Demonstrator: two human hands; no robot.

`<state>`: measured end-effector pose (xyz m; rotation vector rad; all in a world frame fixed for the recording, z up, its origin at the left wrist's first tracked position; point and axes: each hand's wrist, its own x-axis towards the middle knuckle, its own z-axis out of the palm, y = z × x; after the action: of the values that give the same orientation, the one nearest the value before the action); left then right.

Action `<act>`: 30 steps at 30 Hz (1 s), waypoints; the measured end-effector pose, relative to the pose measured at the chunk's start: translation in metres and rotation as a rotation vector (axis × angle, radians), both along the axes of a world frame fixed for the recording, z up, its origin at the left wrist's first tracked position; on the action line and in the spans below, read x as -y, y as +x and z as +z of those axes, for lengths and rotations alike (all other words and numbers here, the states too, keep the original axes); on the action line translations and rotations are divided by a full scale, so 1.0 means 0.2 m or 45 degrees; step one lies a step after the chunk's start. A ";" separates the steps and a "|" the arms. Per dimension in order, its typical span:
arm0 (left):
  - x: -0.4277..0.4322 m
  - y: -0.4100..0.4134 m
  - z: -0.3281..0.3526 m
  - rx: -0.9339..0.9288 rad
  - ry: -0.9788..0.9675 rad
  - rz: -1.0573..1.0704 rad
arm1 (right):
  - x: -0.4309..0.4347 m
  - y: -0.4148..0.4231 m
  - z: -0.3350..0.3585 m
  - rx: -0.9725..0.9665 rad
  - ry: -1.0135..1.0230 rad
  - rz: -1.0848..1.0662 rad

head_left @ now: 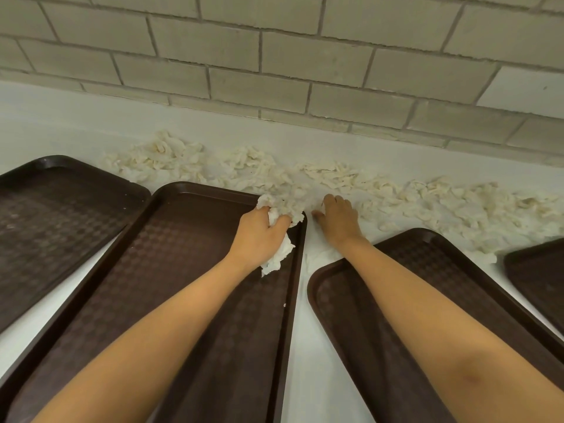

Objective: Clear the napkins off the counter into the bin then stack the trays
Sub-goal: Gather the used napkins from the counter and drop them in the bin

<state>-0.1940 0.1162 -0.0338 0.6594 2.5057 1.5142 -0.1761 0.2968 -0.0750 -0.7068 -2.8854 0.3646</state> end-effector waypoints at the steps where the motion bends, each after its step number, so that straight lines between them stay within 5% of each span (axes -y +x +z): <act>1: 0.00 0.00 0.00 0.001 0.000 -0.002 | 0.00 0.01 0.01 -0.059 -0.012 0.015; 21: 0.14 0.31 0.23 -0.060 0.072 -0.117 | 0.24 0.48 0.47 -0.680 -0.080 0.086; 30: 0.29 0.64 0.32 -0.069 0.108 -0.236 | 0.47 0.94 0.51 -0.670 -0.067 -0.090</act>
<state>-0.0666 0.0588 0.0299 0.9290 2.3525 1.5608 0.0122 0.2021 0.0277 -0.6075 -2.3570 0.5283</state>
